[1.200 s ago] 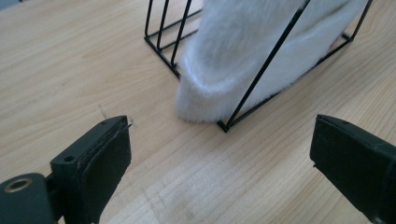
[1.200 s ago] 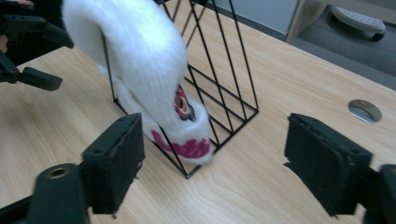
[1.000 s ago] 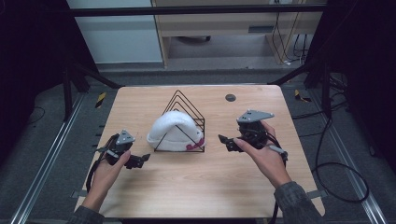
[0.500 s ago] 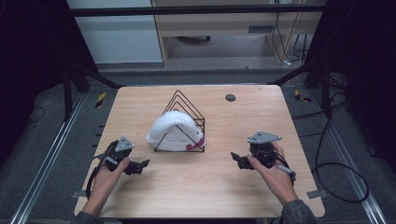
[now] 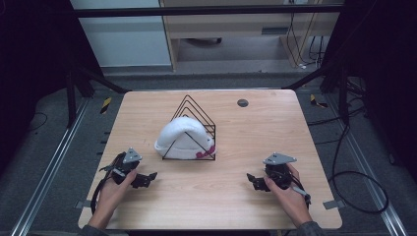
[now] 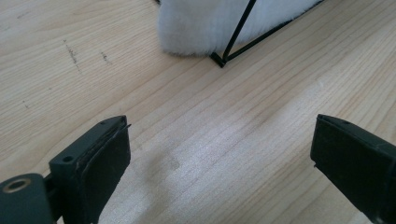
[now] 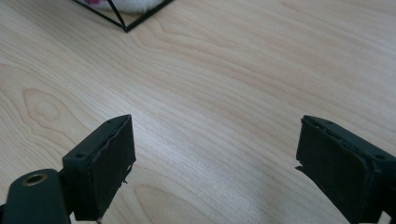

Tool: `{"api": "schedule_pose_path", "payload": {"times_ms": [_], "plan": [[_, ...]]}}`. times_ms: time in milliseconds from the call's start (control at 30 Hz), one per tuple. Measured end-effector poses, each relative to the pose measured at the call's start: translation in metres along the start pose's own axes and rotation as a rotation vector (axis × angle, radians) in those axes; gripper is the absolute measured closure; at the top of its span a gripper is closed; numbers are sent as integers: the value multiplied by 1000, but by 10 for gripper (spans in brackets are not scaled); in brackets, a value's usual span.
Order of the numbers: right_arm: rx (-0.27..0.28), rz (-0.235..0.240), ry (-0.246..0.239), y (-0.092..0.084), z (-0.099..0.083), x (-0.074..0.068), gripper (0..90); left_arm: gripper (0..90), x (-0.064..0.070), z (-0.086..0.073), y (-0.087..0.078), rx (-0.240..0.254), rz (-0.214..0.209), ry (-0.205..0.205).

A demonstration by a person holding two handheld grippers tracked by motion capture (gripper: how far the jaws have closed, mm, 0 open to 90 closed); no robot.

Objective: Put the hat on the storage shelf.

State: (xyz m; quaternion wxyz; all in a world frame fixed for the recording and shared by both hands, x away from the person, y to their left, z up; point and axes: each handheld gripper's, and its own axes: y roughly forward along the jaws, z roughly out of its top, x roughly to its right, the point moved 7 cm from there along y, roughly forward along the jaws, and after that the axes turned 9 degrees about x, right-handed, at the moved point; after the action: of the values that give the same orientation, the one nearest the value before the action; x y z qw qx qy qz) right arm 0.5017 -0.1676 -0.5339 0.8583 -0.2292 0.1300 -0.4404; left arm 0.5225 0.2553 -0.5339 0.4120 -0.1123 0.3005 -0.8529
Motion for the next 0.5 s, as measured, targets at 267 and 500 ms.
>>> {"api": "schedule_pose_path", "payload": {"times_ms": [267, 500], "plan": [[-5, -34, 27, 3, -12, 8, 116, 41, -3, -7, 4, -13, -3, -13], [10, -82, 59, 9, -12, 18, 115, 39, -4, -13, 12, -38, -13, -20]]}}
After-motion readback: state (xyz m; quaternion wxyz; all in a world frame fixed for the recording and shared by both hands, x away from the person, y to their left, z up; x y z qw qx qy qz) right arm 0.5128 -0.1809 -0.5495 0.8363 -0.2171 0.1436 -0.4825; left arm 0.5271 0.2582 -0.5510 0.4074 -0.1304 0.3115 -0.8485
